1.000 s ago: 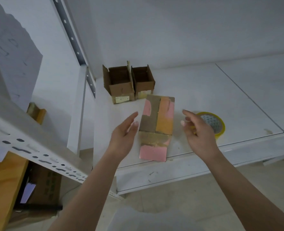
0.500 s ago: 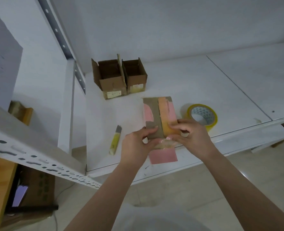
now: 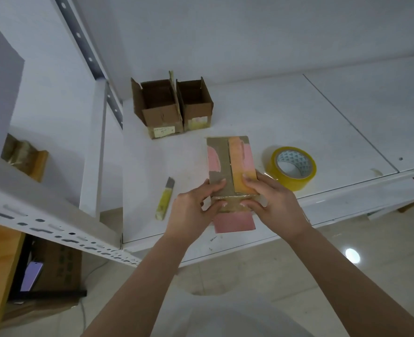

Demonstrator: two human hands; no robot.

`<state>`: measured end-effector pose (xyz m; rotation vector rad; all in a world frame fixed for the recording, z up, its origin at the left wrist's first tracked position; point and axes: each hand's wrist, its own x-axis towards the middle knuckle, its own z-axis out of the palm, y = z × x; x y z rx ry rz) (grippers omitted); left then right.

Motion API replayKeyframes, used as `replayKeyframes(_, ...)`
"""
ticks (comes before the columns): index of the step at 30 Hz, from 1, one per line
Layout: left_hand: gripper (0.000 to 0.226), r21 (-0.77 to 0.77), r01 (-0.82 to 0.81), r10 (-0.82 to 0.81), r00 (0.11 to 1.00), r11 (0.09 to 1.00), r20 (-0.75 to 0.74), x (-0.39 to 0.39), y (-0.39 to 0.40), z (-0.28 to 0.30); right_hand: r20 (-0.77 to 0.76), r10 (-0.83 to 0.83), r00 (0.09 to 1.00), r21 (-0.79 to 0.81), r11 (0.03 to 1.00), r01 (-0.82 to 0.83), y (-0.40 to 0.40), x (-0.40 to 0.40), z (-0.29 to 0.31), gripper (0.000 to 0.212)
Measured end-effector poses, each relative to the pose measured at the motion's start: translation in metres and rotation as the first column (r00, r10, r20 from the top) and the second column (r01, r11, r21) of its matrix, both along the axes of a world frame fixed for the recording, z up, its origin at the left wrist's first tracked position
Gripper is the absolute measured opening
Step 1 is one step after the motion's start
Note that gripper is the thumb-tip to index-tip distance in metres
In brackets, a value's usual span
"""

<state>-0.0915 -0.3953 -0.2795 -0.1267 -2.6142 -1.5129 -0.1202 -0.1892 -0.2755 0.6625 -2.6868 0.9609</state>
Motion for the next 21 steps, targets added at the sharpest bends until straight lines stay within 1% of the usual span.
replayKeyframes(2, 0.046, 0.037, 0.141, -0.143, 0.989, 0.989, 0.044, -0.002, -0.015, 0.004, 0.061, -0.014, 0.998, -0.060, 0.998, 0.018, -0.001, 0.002, 0.004, 0.057)
replayKeyframes(3, 0.045, 0.096, 0.212, -0.221, 0.970, 0.973, 0.096, -0.004, -0.025, 0.005, 0.080, -0.027, 0.996, -0.086, 0.996, 0.034, -0.003, 0.002, 0.006, 0.058)
replayKeyframes(4, 0.048, 0.180, 0.267, -0.296, 0.941, 0.947, 0.164, -0.005, -0.033, 0.007, 0.086, -0.041, 0.995, -0.101, 0.994, 0.049, -0.005, 0.001, 0.007, 0.057)
replayKeyframes(6, 0.055, 0.254, 0.320, -0.378, 0.898, 0.913, 0.224, -0.010, -0.043, 0.009, 0.073, -0.059, 0.996, -0.110, 0.992, 0.067, -0.008, 0.000, 0.007, 0.053)
replayKeyframes(8, 0.049, 0.240, 0.316, -0.365, 0.910, 0.918, 0.198, -0.012, -0.042, 0.008, 0.070, -0.073, 0.995, -0.121, 0.989, 0.081, -0.009, -0.001, 0.005, 0.051)
replayKeyframes(12, 0.043, 0.274, 0.219, -0.259, 0.959, 0.937, 0.119, -0.010, -0.033, 0.001, 0.071, -0.090, 0.993, -0.147, 0.984, 0.100, -0.007, -0.004, -0.002, 0.052)
replayKeyframes(15, 0.039, 0.214, 0.234, -0.242, 0.970, 0.948, 0.012, -0.006, -0.029, -0.002, 0.070, -0.087, 0.994, -0.168, 0.981, 0.097, -0.007, -0.004, -0.005, 0.051)
replayKeyframes(16, 0.038, 0.213, 0.234, -0.239, 0.971, 0.949, 0.000, -0.005, -0.028, -0.003, 0.072, -0.085, 0.994, -0.176, 0.980, 0.096, -0.007, -0.005, -0.005, 0.051)
replayKeyframes(19, 0.041, 0.251, 0.231, -0.246, 0.969, 0.940, 0.031, -0.004, -0.028, -0.003, 0.086, -0.075, 0.993, -0.188, 0.978, 0.090, -0.007, -0.005, -0.005, 0.051)
replayKeyframes(21, 0.041, 0.228, 0.241, -0.249, 0.969, 0.944, 0.006, -0.004, -0.029, -0.005, 0.090, -0.070, 0.993, -0.190, 0.978, 0.087, -0.007, -0.004, -0.005, 0.052)
